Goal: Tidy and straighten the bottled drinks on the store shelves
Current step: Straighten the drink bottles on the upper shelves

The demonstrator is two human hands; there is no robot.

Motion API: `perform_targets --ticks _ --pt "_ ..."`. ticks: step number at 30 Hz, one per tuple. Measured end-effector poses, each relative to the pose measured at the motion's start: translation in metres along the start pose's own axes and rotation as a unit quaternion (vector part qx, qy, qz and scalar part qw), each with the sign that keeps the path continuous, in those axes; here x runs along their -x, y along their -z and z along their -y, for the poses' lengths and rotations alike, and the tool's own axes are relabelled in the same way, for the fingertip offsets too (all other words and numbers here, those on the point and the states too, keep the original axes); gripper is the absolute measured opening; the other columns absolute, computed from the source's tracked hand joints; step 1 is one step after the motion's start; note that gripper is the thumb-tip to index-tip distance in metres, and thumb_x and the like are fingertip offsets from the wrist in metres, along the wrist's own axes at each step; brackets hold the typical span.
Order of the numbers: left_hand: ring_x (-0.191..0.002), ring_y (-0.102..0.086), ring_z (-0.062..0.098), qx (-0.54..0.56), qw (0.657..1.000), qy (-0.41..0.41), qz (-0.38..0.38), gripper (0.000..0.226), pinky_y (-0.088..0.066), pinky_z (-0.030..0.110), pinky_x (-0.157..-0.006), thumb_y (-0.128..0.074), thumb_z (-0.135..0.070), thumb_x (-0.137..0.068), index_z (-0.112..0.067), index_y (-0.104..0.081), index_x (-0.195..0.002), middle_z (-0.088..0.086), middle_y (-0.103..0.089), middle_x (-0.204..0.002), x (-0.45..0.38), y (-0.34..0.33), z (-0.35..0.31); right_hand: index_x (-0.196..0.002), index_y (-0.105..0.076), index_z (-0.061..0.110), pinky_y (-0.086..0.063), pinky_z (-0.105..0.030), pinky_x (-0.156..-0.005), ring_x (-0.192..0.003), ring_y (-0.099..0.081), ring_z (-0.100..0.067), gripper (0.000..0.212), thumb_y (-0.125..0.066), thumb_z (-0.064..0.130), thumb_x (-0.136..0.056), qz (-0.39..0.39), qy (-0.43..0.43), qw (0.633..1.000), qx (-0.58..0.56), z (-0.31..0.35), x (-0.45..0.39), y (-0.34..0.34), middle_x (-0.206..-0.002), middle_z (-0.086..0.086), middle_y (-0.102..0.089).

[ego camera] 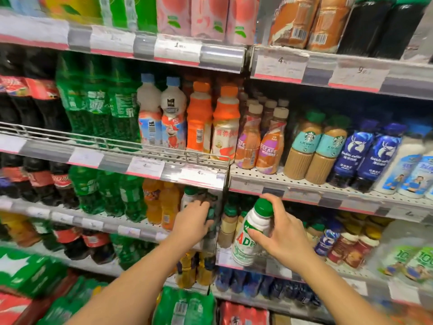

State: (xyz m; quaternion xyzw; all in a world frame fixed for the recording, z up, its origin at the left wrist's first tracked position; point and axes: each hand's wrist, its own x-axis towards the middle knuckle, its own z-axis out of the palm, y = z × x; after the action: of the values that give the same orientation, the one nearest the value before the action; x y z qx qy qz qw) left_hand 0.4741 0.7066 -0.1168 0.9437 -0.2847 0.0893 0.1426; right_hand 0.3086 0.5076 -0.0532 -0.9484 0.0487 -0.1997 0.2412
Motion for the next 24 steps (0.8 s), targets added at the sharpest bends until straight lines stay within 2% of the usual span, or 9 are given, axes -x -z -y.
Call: perform_targets --ticks 3,7,12,17,20,22,24 --pt "-0.106 -0.057 0.012 0.085 0.994 0.016 -0.061 0.045 -0.056 0.030 -0.077 -0.071 -0.041 -0.089 -0.031 -0.048 -0.127 -0.010 -0.051 -0.120 0.026 0.011 0.017 -0.143 -0.029 0.040 -0.044 -0.029 -0.075 -0.086 -0.065 -0.016 0.079 -0.080 0.047 -0.082 0.001 0.018 1.000 -0.005 0.005 -0.005 -0.020 -0.111 0.011 -0.067" --pt "-0.095 -0.059 0.013 0.170 0.980 0.031 -0.096 0.045 -0.056 0.034 -0.081 -0.074 -0.030 -0.088 -0.026 -0.052 -0.128 -0.010 -0.047 -0.116 0.059 0.041 0.041 -0.147 -0.030 0.031 -0.044 -0.029 -0.076 -0.095 -0.070 -0.025 0.079 -0.078 0.046 -0.086 -0.003 0.050 0.999 0.010 0.014 -0.015 -0.050 -0.119 0.002 -0.068" --pt "-0.098 -0.058 0.016 0.184 0.974 0.066 -0.113 0.042 -0.050 0.031 -0.080 -0.076 -0.025 -0.088 -0.024 -0.055 -0.124 -0.009 -0.047 -0.113 0.095 0.066 0.065 -0.149 -0.028 0.027 -0.051 -0.035 -0.079 -0.096 -0.070 -0.029 0.078 -0.075 0.047 -0.089 0.018 0.066 0.997 0.024 0.030 -0.034 -0.085 -0.120 -0.003 -0.069" --pt "-0.089 -0.054 0.007 0.184 0.970 0.080 -0.135 0.041 -0.039 0.017 -0.070 -0.078 -0.030 -0.086 -0.030 -0.055 -0.120 -0.015 -0.047 -0.107 0.121 0.074 0.076 -0.144 -0.031 0.028 -0.053 -0.038 -0.075 -0.098 -0.068 -0.030 0.072 -0.073 0.049 -0.089 0.049 0.092 0.991 0.084 0.037 -0.055 -0.109 -0.117 -0.003 -0.067" --pt "-0.088 -0.057 0.008 0.193 0.968 0.078 -0.139 0.041 -0.046 0.023 -0.072 -0.078 -0.032 -0.086 -0.032 -0.055 -0.120 -0.016 -0.048 -0.105 0.132 0.076 0.079 -0.141 -0.038 0.020 -0.052 -0.039 -0.078 -0.105 -0.064 -0.031 0.071 -0.073 0.050 -0.088 0.059 0.086 0.987 0.121 0.036 -0.064 -0.120 -0.117 -0.007 -0.067" --pt "-0.092 -0.057 0.010 0.190 0.969 0.074 -0.140 0.041 -0.051 0.029 -0.077 -0.078 -0.033 -0.086 -0.032 -0.055 -0.119 -0.016 -0.049 -0.106 0.137 0.076 0.081 -0.144 -0.042 0.013 -0.052 -0.040 -0.085 -0.113 -0.061 -0.032 0.071 -0.072 0.049 -0.090 0.068 0.069 0.987 0.129 0.035 -0.071 -0.122 -0.123 -0.011 -0.066" --pt "-0.097 -0.056 0.009 0.188 0.970 0.073 -0.138 0.041 -0.052 0.031 -0.081 -0.078 -0.034 -0.086 -0.032 -0.054 -0.120 -0.014 -0.051 -0.109 0.141 0.075 0.083 -0.136 -0.053 0.010 -0.050 -0.039 -0.093 -0.120 -0.058 -0.032 0.061 -0.070 0.049 -0.092 0.076 0.053 0.987 0.133 0.036 -0.081 -0.123 -0.128 -0.012 -0.064"
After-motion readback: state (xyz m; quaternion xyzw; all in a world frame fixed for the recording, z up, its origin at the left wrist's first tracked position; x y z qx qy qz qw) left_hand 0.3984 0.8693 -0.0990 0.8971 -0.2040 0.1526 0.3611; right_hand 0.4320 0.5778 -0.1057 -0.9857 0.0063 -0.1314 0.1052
